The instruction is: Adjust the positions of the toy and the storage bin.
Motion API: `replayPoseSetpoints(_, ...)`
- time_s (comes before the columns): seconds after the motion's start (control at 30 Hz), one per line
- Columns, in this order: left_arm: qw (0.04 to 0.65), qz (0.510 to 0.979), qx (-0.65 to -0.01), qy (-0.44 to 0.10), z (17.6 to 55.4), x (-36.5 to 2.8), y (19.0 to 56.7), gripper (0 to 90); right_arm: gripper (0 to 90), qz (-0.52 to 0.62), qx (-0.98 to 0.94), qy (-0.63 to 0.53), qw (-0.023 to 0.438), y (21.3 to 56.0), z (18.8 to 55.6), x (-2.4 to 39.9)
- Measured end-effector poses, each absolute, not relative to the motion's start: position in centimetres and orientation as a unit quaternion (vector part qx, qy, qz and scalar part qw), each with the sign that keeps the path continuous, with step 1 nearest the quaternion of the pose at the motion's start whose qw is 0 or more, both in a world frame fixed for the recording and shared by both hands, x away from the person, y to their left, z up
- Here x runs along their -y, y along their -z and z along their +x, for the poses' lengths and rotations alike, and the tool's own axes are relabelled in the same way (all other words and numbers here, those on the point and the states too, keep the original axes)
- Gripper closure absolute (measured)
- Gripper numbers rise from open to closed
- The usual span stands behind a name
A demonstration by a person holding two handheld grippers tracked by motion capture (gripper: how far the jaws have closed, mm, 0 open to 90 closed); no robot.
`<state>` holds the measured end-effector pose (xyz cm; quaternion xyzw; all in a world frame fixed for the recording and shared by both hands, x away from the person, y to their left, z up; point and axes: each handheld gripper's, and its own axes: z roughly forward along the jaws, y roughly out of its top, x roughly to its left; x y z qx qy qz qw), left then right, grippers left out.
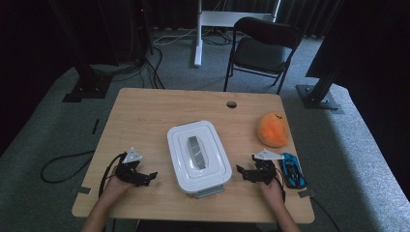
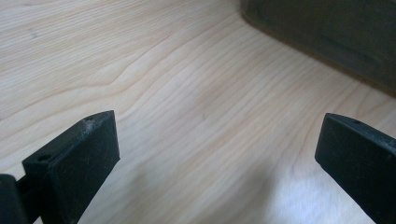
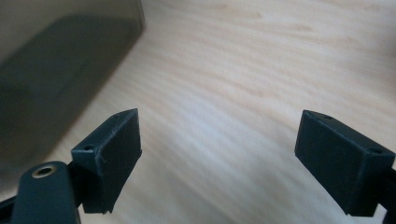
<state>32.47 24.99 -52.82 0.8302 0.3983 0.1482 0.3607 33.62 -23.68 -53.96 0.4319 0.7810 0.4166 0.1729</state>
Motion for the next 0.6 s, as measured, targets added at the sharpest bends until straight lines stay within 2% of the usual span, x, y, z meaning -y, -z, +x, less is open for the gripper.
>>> replayPoseSetpoints(0.27, 0.345, 0.827, -0.412, -0.166, 30.8, -27.5, 53.4, 0.3, 13.4, 0.425, -0.786, -0.409, 0.184, 53.9, 31.5, 24.4)
replayPoseSetpoints(0.6, 0.312, 0.816, -0.45, -0.184, 29.8, -28.6, 54.4, 0.3, 12.6, 0.442, -0.782, -0.39, 0.201, 54.5, 29.1, 25.5)
